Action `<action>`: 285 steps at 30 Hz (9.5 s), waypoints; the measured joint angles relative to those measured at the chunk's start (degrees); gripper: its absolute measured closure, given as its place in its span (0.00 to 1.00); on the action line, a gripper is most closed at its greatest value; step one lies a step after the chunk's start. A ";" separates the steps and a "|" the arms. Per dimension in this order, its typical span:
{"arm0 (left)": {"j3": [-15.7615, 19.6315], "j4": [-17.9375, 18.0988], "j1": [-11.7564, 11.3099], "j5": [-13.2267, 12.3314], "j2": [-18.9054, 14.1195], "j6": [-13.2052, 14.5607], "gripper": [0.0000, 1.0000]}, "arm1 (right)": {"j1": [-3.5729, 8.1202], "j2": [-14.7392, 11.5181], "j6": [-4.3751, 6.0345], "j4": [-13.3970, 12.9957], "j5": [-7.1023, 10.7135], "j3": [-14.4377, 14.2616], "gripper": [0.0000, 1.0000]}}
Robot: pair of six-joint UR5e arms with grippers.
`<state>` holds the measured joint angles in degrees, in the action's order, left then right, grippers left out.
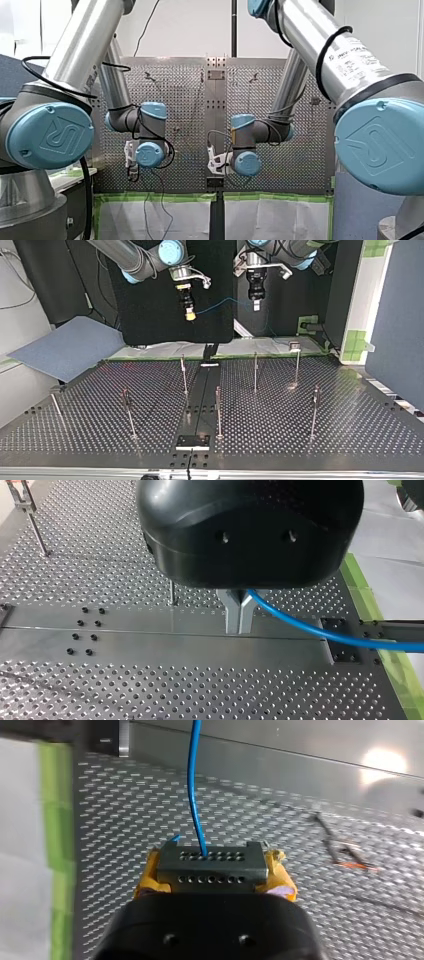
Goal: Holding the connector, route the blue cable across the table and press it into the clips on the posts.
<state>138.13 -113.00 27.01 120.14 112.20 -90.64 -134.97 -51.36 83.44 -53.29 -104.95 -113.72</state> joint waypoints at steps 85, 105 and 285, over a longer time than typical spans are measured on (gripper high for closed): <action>-16.01 -33.27 -9.54 11.50 -29.37 -1.24 1.00 | -5.32 -15.68 11.56 36.15 14.85 36.30 1.00; -23.58 -36.87 -19.23 2.94 -28.33 -4.29 1.00 | -5.92 -12.45 12.22 38.56 15.47 43.03 1.00; -22.67 -52.03 -36.82 -33.69 -30.29 -24.84 0.00 | -6.59 1.90 9.92 54.33 6.96 67.40 1.00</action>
<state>115.45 -165.02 -9.81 86.45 81.91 -115.47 -141.56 -49.46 93.36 1.04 -97.99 -46.32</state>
